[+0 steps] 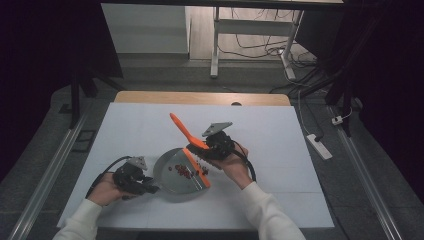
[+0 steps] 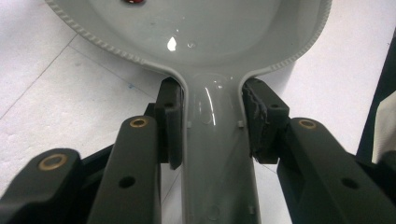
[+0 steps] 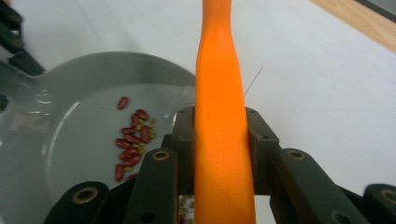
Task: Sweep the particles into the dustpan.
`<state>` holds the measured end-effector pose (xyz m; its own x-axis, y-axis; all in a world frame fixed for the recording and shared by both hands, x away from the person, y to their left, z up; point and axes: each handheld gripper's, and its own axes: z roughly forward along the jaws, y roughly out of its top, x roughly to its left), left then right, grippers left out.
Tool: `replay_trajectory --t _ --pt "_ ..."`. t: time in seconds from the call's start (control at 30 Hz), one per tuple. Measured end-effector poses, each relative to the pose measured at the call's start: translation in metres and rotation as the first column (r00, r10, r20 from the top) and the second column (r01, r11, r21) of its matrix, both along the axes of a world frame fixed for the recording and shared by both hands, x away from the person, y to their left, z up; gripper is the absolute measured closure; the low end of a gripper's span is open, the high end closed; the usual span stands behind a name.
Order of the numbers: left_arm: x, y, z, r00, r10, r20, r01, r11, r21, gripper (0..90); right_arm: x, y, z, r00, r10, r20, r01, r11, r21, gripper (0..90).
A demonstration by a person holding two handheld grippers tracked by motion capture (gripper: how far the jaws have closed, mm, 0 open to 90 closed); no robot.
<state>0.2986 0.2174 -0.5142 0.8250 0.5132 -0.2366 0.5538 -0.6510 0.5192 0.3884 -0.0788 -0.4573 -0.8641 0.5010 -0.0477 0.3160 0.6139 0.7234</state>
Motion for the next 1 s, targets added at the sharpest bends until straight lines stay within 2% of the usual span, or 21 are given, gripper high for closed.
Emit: replay_trajectory --t 0.23,0.33,0.47,0.73,1.0 --pt "0.0 0.0 0.0 1.0 0.001 0.0 -0.001 1.0 0.0 61.5 0.011 -0.014 -0.005 0.9968 -0.078 0.016 0.078 0.9963 -0.036 70.4" --pt "0.0 0.0 0.0 1.0 0.002 0.0 -0.002 1.0 0.0 61.5 0.016 -0.019 -0.011 0.9938 -0.112 0.002 0.111 0.9917 -0.064 70.3" --pt "0.0 0.0 0.0 1.0 0.001 -0.001 -0.001 1.0 0.001 61.5 0.018 -0.024 -0.018 0.9915 -0.129 -0.019 0.127 0.9888 -0.079 70.4" --pt "-0.001 0.0 0.0 1.0 0.004 0.001 -0.004 1.0 0.001 61.5 0.007 -0.026 -0.025 0.9928 -0.116 -0.031 0.112 0.9879 -0.107 70.3" --pt "-0.001 -0.001 0.0 1.0 0.004 0.001 -0.004 1.0 0.002 61.5 -0.007 -0.019 -0.027 0.9958 -0.087 -0.028 0.084 0.9907 -0.108 70.3"
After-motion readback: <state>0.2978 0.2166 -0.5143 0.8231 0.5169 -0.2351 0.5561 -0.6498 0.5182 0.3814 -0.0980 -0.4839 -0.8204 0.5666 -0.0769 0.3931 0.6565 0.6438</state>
